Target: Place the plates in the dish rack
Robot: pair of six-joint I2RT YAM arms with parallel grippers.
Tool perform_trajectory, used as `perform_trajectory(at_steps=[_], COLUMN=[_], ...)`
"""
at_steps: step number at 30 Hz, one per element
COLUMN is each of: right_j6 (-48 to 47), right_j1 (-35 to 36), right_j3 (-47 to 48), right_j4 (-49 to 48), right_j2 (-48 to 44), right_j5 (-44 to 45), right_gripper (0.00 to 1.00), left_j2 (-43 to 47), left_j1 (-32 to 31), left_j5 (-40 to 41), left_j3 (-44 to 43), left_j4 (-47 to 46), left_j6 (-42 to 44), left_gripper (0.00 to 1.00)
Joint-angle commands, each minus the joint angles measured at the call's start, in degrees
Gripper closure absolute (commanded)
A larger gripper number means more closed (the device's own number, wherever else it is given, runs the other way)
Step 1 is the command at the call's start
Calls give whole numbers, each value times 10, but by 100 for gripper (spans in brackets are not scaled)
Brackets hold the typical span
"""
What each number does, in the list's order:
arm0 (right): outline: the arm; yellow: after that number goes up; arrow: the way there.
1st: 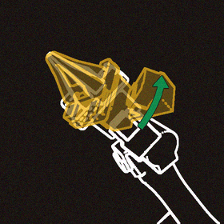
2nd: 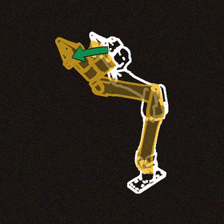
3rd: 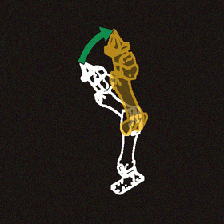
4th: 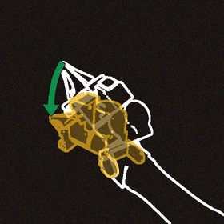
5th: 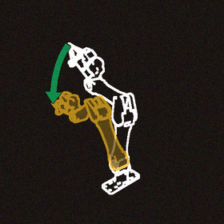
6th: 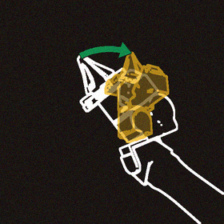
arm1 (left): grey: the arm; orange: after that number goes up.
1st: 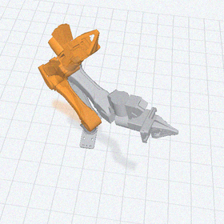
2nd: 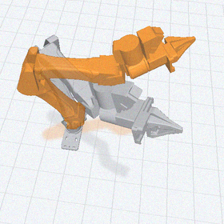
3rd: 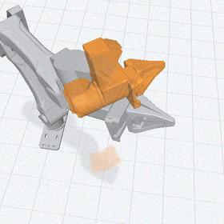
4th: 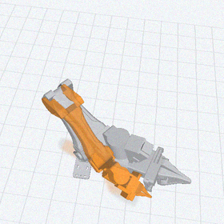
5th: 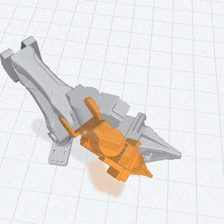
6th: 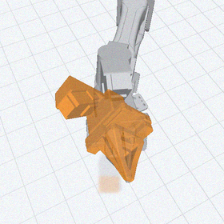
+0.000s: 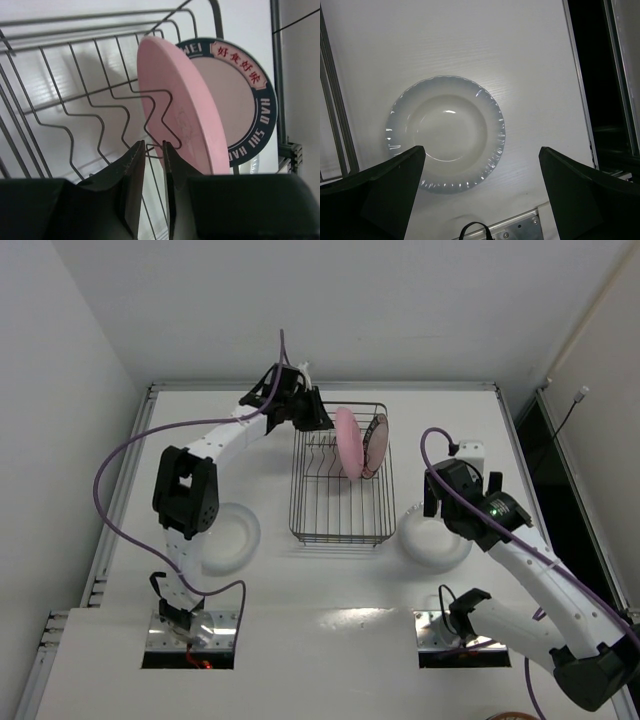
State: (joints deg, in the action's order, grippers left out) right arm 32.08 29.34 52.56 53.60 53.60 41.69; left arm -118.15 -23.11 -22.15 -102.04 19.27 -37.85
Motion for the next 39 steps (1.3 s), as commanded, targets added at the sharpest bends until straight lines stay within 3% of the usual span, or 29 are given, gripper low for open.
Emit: perform_trajectory(at_steps=[1,9,23,31,39], right_j6=[-4,-4,-4,29,34], right_j1=[-3,-3,-3,-9,-38], right_j3=[0,0,0,6,12], right_j4=[-25,-30,-30,6,6], right_j2=[-8,-8,-8,-8,3], right_j5=[-1,-1,-1,45,-13], right_gripper=[4,4,4,1,1], left_j2=[0,-31,-54,-17,20], left_j1=[-23,-68,-115,-115,-115], left_j5=[48,42,32,98,152], left_j3=[-37,-122,-153,-163,-125], left_j4=[37,54,53,150,203], left_j6=[22,10,5,58,98], left_gripper=[83,83,83,80,80])
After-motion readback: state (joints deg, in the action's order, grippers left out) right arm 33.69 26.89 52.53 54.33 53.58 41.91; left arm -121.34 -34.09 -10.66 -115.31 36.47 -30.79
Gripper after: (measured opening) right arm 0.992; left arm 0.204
